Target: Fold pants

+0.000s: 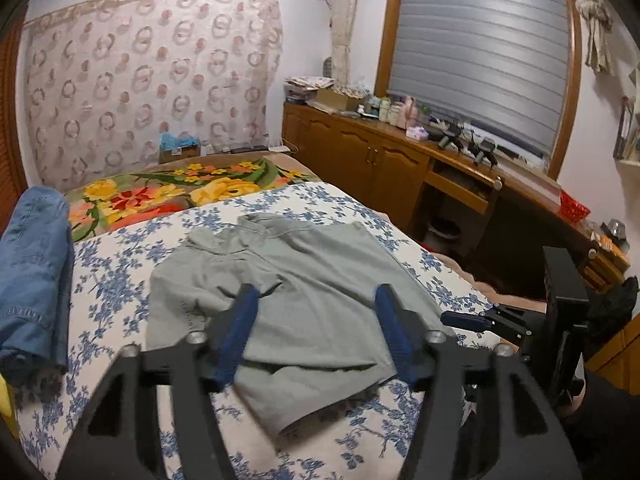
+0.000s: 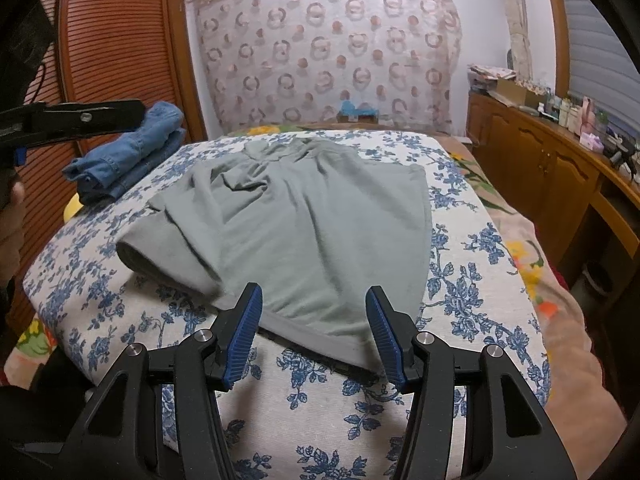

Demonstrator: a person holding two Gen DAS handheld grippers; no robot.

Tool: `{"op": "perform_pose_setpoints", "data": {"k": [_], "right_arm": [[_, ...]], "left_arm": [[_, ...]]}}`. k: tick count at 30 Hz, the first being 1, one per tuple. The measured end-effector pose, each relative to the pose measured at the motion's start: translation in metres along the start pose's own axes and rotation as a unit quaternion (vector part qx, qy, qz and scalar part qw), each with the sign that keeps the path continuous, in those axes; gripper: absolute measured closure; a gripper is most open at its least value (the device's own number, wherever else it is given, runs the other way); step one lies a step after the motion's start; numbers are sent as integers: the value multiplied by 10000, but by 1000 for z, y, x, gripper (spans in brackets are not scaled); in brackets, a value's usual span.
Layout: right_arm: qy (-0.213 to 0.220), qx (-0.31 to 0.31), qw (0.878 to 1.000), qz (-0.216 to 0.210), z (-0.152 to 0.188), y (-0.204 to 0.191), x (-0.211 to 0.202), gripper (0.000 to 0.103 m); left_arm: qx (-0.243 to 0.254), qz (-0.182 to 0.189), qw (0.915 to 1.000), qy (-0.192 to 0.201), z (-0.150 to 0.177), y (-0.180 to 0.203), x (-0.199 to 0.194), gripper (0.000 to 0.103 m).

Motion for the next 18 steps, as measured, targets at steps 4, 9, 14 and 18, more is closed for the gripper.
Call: {"op": "perform_pose_setpoints", "data": {"k": [4, 9, 14, 18], "right_arm": [[-4, -29, 10000, -64, -2, -4, 1, 49], [4, -103, 9998, -175, -6, -12, 1, 58], [2, -178, 9991, -398, -12, -24, 3, 62], [2, -288, 9983, -513, -16, -33, 5, 66]], "left_arm": [[-174, -233, 9995, -83, 13, -20, -2, 42], [-445, -527, 9968, -396, 44, -46, 7, 42], [-518, -673, 9938, -721, 67, -53, 20, 42], [-480, -702, 9920, -930, 81, -50, 30, 42]]}}
Point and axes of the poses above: each gripper's, at about its wrist camera, not at the fingertips, and x roughly the way its jaws point, y to its right, z to its underside, the point moved 1 cm from there along x, roughly the way its jaws point, and after that the axes turned 9 degrees about z, right-handed, at the moved point
